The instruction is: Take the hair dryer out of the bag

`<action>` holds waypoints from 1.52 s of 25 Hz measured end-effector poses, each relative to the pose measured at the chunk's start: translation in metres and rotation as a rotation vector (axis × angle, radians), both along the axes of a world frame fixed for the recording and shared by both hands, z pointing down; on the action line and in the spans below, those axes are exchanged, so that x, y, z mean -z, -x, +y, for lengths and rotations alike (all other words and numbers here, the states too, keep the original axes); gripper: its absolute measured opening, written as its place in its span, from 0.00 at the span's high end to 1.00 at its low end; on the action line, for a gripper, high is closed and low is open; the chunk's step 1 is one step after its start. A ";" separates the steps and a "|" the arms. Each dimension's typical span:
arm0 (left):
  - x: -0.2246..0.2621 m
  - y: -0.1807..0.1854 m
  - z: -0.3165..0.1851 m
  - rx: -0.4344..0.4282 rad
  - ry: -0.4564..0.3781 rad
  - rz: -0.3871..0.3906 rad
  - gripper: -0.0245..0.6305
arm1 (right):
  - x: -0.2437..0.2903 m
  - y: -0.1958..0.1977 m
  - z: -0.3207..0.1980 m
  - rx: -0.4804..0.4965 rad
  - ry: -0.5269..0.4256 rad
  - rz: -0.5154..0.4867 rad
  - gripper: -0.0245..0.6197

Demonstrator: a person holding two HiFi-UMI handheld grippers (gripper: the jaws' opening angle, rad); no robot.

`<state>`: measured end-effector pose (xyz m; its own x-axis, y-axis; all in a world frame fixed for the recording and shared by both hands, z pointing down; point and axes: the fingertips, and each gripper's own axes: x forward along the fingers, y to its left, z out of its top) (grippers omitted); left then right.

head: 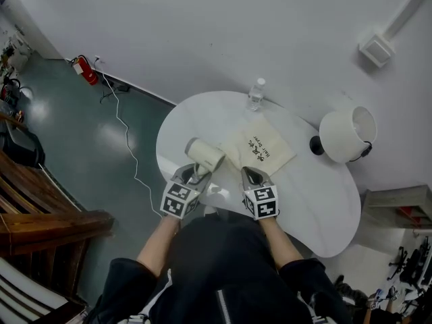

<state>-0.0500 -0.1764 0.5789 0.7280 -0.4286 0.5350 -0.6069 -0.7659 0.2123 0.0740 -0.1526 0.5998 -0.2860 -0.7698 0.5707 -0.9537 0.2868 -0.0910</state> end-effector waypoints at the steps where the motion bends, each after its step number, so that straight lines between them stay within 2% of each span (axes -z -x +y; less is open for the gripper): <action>1: 0.005 0.000 -0.001 -0.001 -0.010 0.007 0.70 | 0.006 0.000 0.000 0.000 -0.014 0.005 0.95; 11: 0.038 0.000 -0.016 -0.005 -0.112 0.045 0.70 | 0.094 0.003 -0.008 -0.012 -0.241 -0.008 0.95; 17: 0.049 0.000 -0.022 -0.003 -0.139 0.057 0.70 | 0.123 0.003 -0.010 -0.007 -0.306 -0.017 0.95; 27: 0.054 -0.003 -0.022 -0.012 -0.148 0.066 0.70 | 0.122 0.006 -0.010 0.010 -0.307 -0.005 0.95; 38: 0.045 -0.003 -0.021 -0.018 -0.121 0.063 0.70 | 0.112 0.007 -0.011 0.022 -0.282 0.008 0.95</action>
